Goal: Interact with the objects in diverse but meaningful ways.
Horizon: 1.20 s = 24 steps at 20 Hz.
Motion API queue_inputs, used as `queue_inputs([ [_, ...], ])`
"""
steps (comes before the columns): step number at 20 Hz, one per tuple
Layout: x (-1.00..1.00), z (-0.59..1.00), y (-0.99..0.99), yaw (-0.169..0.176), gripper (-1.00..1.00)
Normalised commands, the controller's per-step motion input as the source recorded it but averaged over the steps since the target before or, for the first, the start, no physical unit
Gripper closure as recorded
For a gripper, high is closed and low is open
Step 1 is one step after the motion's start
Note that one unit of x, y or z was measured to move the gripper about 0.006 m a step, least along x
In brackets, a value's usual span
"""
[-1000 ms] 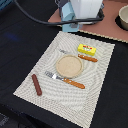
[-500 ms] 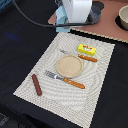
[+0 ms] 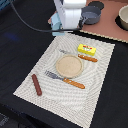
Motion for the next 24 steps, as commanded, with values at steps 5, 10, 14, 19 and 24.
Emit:
queue_inputs([
  [5, -0.96, -0.4, 0.49, 0.0, 1.0],
  [10, -0.8, -0.56, 0.29, 0.0, 1.0],
  [14, -0.56, -0.7, 0.02, 0.0, 1.0],
  [19, -0.48, -0.67, 0.0, 0.0, 1.0],
  [24, -0.54, -0.58, 0.02, 0.0, 1.0],
])
